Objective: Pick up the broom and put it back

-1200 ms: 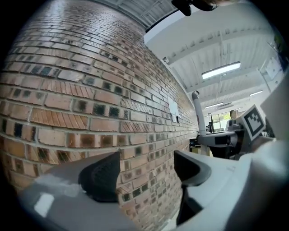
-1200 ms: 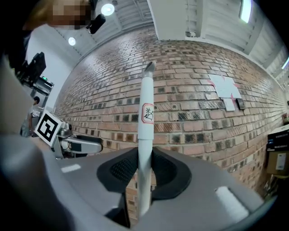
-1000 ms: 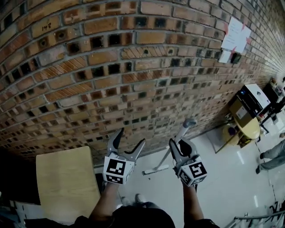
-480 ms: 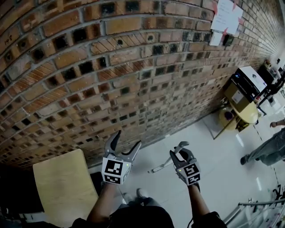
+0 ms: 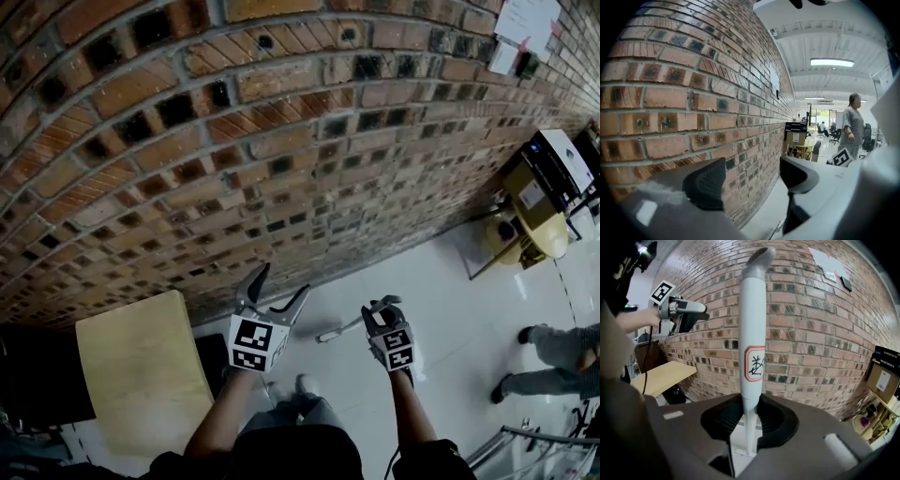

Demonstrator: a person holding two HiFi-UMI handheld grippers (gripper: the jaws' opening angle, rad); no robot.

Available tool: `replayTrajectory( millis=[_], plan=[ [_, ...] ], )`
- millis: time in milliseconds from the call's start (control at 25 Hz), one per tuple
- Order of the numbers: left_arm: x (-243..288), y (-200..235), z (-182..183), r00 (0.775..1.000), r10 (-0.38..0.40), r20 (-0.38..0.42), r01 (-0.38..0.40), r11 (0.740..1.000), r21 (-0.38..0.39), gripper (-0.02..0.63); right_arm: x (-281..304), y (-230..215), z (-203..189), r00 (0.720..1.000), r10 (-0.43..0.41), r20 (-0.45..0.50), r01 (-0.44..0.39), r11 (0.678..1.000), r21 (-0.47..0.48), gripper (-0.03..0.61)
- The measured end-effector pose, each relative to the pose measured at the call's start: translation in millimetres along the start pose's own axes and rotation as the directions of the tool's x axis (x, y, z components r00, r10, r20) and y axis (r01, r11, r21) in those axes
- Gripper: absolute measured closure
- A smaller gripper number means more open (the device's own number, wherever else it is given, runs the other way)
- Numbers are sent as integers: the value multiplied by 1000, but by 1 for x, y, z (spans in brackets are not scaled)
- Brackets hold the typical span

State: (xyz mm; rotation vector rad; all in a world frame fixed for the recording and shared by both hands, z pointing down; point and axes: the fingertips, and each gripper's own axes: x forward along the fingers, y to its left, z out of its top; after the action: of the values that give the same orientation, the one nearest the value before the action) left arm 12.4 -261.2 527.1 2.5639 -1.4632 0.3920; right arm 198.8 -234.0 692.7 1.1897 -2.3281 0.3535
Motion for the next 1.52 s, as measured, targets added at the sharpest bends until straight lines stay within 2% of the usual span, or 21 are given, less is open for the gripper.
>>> replayTrajectory(
  millis=[240, 480, 640, 800, 880, 1000, 1120, 1240, 1360, 1440, 1520],
  plan=[
    [-11, 30, -26, 996, 77, -40, -78, 997, -24, 249, 80, 20, -26, 992, 68, -106, -65, 997, 34, 488],
    [-33, 64, -46, 984, 169, -51, -173, 982, -72, 249, 169, 49, -56, 960, 114, -257, -106, 993, 45, 488],
    [-58, 86, -61, 970, 234, -61, -239, 966, -99, 249, 232, 65, -23, 968, 109, -225, -96, 993, 69, 486],
    [-87, 99, -71, 956, 283, -78, -291, 949, -119, 249, 280, 63, 0, 958, 48, -284, -24, 996, 88, 485],
    [-99, 102, -76, 951, 296, -86, -306, 943, -130, 249, 293, 54, 20, 967, 24, -252, -3, 996, 84, 485],
    [-115, 114, -82, 940, 331, -90, -341, 930, -140, 249, 307, 53, 54, 984, 41, -176, -32, 998, 56, 483],
    [-123, 121, -85, 933, 349, -86, -359, 921, -151, 249, 302, 57, 61, 986, 63, -154, -55, 997, 57, 477],
    [-123, 120, -80, 936, 346, -66, -353, 922, -158, 249, 282, 57, 62, 991, 78, -112, -71, 996, 62, 412],
    [-125, 123, -66, 936, 350, -34, -351, 924, -151, 249, 246, 63, 83, 995, 85, -43, -82, 994, 69, 354],
    [-129, 123, -56, 936, 353, -11, -350, 924, -151, 249, 215, 68, 105, 995, 90, 34, -92, 993, 79, 313],
    [-134, 123, -42, 935, 354, 21, -347, 925, -156, 249, 177, 78, 135, 985, 100, 138, -113, 989, 97, 299]
  ],
)
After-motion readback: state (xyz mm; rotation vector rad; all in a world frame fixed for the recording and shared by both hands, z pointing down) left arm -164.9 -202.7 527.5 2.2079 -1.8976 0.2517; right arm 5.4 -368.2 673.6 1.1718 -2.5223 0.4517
